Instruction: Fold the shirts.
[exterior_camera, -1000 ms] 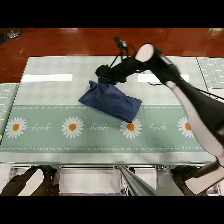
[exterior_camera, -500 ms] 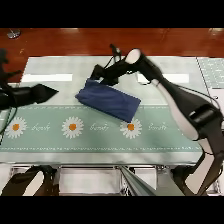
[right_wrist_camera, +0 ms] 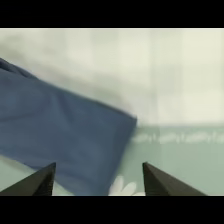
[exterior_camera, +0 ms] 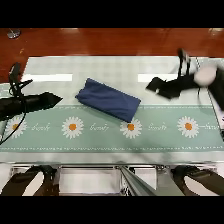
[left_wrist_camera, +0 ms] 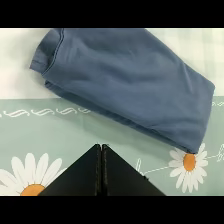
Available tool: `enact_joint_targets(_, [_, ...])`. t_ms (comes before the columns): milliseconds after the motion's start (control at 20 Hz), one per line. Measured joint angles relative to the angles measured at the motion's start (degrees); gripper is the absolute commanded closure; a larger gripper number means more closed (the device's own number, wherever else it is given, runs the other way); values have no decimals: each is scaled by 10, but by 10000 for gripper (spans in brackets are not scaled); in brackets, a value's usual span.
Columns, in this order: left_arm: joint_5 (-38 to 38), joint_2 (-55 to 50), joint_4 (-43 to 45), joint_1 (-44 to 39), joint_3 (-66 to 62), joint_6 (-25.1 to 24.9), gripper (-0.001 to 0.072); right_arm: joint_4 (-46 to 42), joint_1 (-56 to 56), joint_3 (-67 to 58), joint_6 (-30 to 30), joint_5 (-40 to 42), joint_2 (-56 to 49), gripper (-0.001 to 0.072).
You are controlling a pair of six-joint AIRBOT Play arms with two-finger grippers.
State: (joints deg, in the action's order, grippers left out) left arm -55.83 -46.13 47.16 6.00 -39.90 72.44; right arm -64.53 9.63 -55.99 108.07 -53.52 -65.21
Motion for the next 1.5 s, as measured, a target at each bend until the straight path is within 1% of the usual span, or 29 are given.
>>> enact_joint_targets(50, [1, -2, -10, 0, 0, 0, 687, 55, 4, 82, 0, 73, 35, 97])
enact_joint_targets(100, [1, -4, -23, -1, 1, 0, 687, 104, 7, 148, -10, 120, 55, 97])
enact_joint_targets(200, [3, -8, -42, -1, 2, -3, 687, 171, 10, 221, -37, 180, 61, 97])
enact_joint_targets(300, [3, -12, -52, 0, 2, -5, 687, 213, 13, 246, -69, 200, 31, 97])
enact_joint_targets(400, [3, -16, -59, -1, 2, -7, 687, 246, 14, 237, -106, 190, -19, 97])
enact_joint_targets(550, [-1, -18, -67, 0, 2, -7, 688, 312, 16, 191, -167, 166, -100, 98])
enact_joint_targets(600, [-1, -18, -71, -1, 2, -8, 687, 333, 18, 171, -185, 150, -128, 134])
enact_joint_targets(650, [-1, -18, -73, 0, 2, -8, 687, 348, 24, 151, -200, 137, -153, 358])
enact_joint_targets(700, [-2, -18, -74, 0, 2, -8, 687, 360, 31, 129, -213, 127, -179, 692])
enact_joint_targets(900, [-3, -19, -79, 0, 2, -9, 687, 383, 58, 15, -263, 67, -232, 687])
enact_joint_targets(1050, [-3, -19, -82, 0, 2, -9, 687, 372, 62, -110, -271, 28, -245, 687])
enact_joint_targets(1150, [-6, -19, -82, -1, 2, -9, 687, 350, 55, -204, -256, 8, -248, 687])
enact_joint_targets(1300, [-12, -19, -82, 0, 2, -9, 687, 297, 27, -332, -210, -23, -250, 687])
enact_joint_targets(1500, [-51, -18, -82, -1, 2, -21, 688, 224, -41, -468, -160, -107, -242, 687])
